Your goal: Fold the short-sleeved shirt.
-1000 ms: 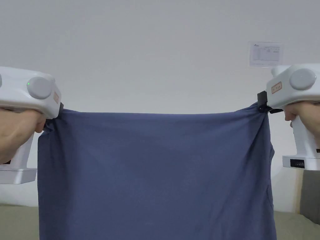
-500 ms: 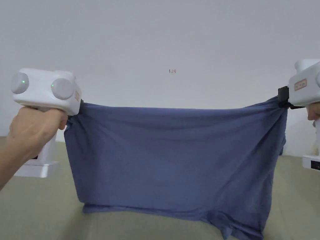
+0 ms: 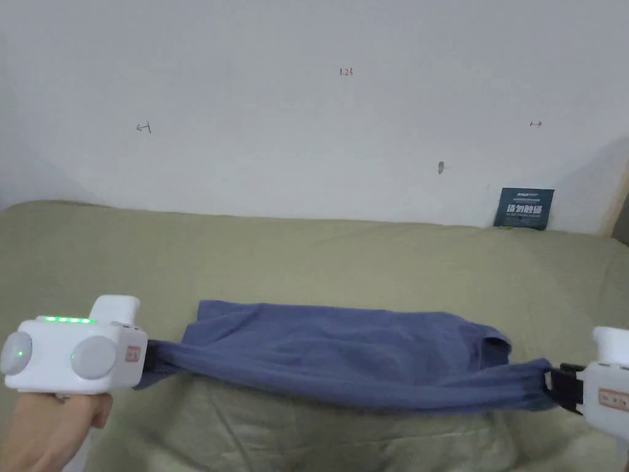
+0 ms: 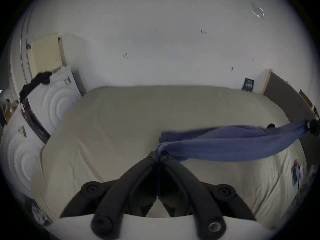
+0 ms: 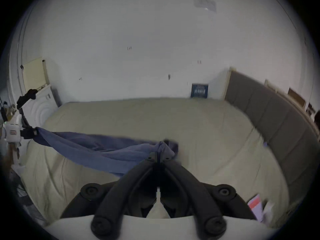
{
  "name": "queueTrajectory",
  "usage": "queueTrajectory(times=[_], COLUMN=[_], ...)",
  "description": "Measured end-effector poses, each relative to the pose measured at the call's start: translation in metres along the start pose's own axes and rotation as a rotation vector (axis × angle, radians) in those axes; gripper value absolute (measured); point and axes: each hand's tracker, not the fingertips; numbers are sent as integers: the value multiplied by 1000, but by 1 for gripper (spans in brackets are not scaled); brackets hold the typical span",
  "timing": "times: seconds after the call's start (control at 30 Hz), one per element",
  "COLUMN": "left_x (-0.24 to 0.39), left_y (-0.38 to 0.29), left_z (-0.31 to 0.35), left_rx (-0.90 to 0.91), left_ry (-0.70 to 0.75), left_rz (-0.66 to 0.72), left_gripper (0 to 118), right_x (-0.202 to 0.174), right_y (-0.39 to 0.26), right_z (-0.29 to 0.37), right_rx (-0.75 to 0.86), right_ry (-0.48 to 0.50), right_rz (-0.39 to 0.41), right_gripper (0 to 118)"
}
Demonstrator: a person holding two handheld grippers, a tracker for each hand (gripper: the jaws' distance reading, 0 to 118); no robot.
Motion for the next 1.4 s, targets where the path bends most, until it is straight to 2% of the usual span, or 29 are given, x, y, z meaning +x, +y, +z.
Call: queueTrajectory(times=[0.1, 0.17, 0.4, 0.57, 0.87, 0.93, 0.97, 1.0, 1.03, 1.07, 1.1, 1.17, 1.2, 1.33, 1.37, 1.4], left_x=[-8, -18, -28, -37, -37, -37, -38, -38, -39, -36, -35, -32, -29, -22, -20, -19], left_y=[-58, -91, -175, -204, -213, -212, -212, -211, -210, -207, -206, -203, -202, -201, -202, -204], left_z=[20, 29, 84, 101, 98, 100, 101, 102, 108, 115, 119, 129, 138, 169, 176, 182], left_rx=[-44, -49, -46, -59, -75, -72, -61, -60, -44, -14, -22, 0, 20, 114, 147, 137], left_ry=[-1, -20, -38, -52, -69, -71, -69, -64, -65, -95, -99, -110, -116, -125, -140, -149], left_rz=[-5, 16, 46, 42, 59, 75, 91, 108, 133, 172, 185, 192, 193, 188, 204, 202], left_gripper=[0, 0, 0, 0, 0, 0, 0, 8, 46, 88, 108, 116, 116, 114, 106, 83], right_x=[6, 5, 17, 26, 24, 17, 17, 14, 12, 8, 8, 0, -5, -22, -22, -24], right_y=[-54, -86, -159, -185, -189, -187, -186, -182, -180, -177, -175, -170, -167, -164, -166, -166], right_z=[22, 41, 102, 122, 112, 115, 117, 117, 120, 124, 127, 132, 136, 159, 165, 169], right_rx=[-39, -56, -78, -102, -135, -117, -113, -115, -98, -70, -64, -47, -30, 90, 138, 106], right_ry=[12, 11, 13, 12, 23, -15, -5, 1, 5, 19, 27, 22, 15, -37, -55, -32], right_rz=[14, 62, -11, -29, -56, -37, -33, -40, -59, -74, -75, -61, -53, 8, 0, 3], right_gripper=[3, 3, 3, 3, 3, 3, 9, 26, 55, 91, 91, 101, 105, 104, 96, 77])
